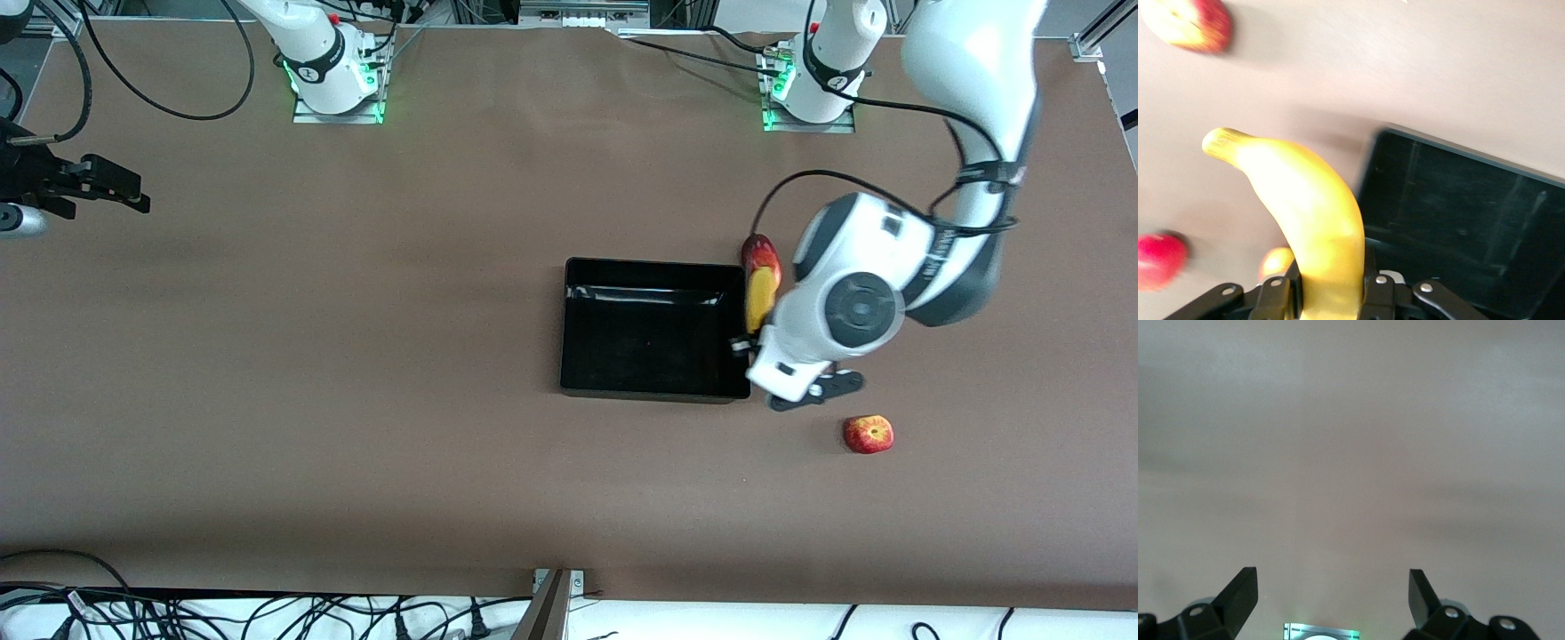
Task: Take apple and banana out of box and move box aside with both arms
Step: 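Carry the banana toward the apple while the right gripper reaches the tray, then lower the banana beside the apple while the right gripper grips the tray, then drag the tray with the right gripper while the left gripper withdraws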
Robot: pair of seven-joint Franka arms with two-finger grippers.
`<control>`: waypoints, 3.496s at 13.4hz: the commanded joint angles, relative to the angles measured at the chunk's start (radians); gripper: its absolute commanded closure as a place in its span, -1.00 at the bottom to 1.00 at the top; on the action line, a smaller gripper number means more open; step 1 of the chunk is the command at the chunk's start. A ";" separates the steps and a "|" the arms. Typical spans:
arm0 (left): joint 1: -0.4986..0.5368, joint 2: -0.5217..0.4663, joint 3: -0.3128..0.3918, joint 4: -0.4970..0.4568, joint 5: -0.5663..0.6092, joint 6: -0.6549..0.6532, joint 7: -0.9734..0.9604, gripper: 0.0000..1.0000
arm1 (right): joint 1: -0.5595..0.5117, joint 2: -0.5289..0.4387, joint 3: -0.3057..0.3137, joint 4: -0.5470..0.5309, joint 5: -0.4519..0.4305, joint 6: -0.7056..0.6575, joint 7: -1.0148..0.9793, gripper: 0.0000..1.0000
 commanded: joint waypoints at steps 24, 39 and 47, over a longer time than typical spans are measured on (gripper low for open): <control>0.328 0.347 0.116 -0.010 0.222 0.640 0.574 1.00 | 0.756 0.681 0.026 0.178 0.123 0.753 0.869 -0.61; 0.224 -0.045 0.115 -0.046 0.079 0.118 0.528 -1.00 | 0.751 0.547 -0.079 0.060 0.125 0.628 0.802 1.00; 0.095 -0.398 0.226 -0.145 -0.057 -0.074 0.532 -1.00 | 0.470 0.229 -0.326 -0.296 0.187 0.521 0.124 1.00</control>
